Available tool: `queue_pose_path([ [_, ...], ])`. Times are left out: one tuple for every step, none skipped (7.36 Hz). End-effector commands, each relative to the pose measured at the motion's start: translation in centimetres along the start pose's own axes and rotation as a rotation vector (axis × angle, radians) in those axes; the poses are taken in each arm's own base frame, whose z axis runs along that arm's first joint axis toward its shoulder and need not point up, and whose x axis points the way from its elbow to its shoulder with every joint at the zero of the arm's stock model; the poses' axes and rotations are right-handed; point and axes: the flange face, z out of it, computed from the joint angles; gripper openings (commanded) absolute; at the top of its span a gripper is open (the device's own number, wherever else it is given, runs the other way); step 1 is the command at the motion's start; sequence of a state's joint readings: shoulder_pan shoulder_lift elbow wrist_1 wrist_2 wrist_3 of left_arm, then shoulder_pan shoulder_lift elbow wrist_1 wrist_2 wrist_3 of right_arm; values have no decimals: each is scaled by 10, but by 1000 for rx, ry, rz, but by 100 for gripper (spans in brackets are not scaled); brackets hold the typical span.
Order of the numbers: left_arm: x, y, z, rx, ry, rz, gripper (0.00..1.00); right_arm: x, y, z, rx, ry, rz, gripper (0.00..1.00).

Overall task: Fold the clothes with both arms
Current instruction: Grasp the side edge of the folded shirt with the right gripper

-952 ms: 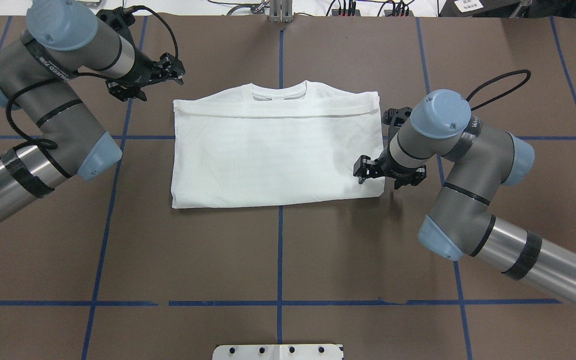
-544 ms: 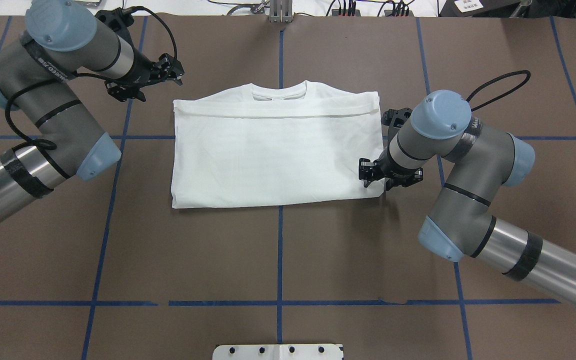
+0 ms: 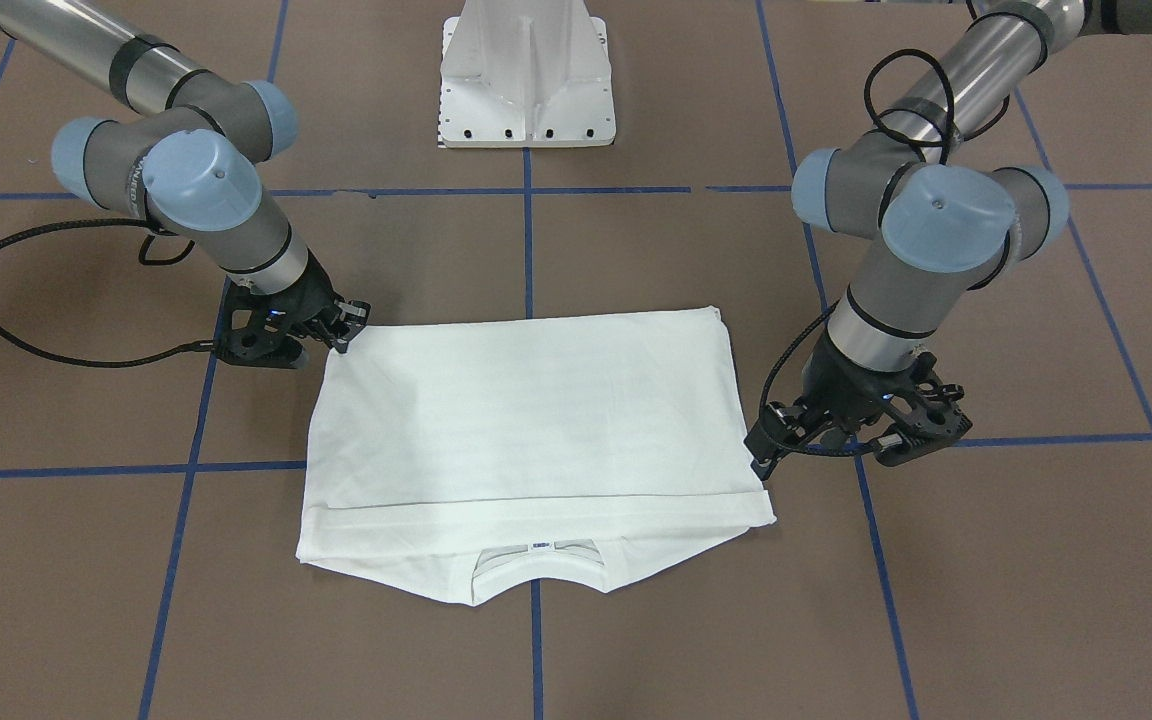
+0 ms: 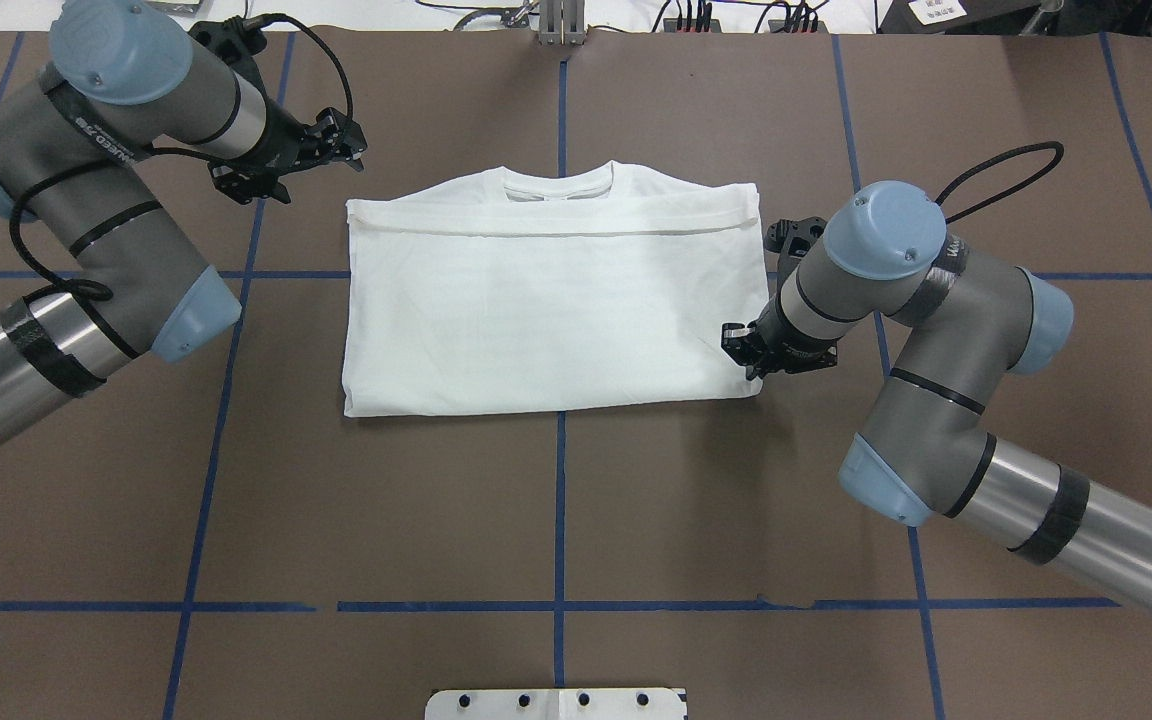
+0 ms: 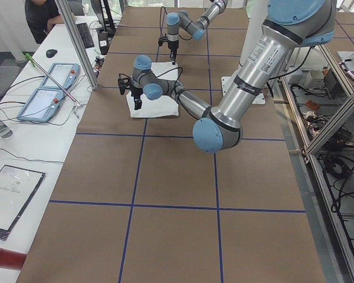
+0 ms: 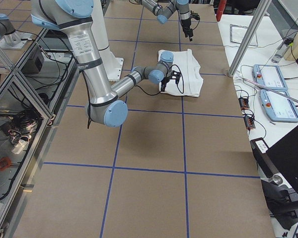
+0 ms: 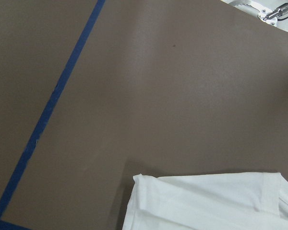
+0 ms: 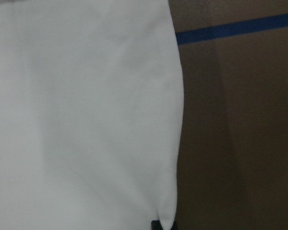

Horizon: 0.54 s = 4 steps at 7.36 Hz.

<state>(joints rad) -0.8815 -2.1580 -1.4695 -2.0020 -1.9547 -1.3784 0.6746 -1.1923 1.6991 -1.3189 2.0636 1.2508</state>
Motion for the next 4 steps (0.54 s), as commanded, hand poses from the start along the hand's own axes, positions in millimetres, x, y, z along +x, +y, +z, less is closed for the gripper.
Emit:
queue_pose_path([
  [3,2,-6,3,10,4,100,75,38,-33,6,15,14,0],
  [5,2,-7,7,13,4,100,123,67,-51,-5,43,28,0],
  [6,2,-8,23,13,5,100,140,87,-61,-34,50,60,0],
  [9,6,-11,22,22,2,100,138,125,-57,-109,52,39,0],
])
